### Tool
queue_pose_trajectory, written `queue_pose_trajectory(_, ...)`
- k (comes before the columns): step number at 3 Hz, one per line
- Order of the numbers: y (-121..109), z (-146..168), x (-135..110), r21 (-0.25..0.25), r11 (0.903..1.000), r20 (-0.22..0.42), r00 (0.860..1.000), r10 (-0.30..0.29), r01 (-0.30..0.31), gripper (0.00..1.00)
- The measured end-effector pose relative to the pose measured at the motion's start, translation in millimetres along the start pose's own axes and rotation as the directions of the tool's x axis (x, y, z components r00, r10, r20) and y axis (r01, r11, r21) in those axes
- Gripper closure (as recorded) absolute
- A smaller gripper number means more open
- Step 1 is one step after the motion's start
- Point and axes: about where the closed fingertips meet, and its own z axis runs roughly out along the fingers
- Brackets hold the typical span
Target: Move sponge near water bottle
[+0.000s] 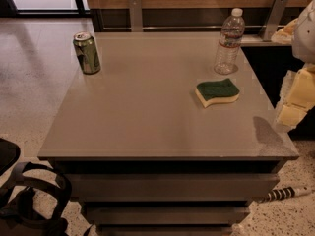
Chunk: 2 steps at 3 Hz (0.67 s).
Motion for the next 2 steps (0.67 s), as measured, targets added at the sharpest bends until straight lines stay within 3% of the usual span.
queue_pose_trajectory(1,0.0,0.0,0.0,0.000,1.0000,0.000,1.000,0.000,0.000,0.00)
queue_pose_trajectory(2,-7.0,4.6,0.3,-0.005,0.9998,0.046,0.999,0.020,-0.020,0.00)
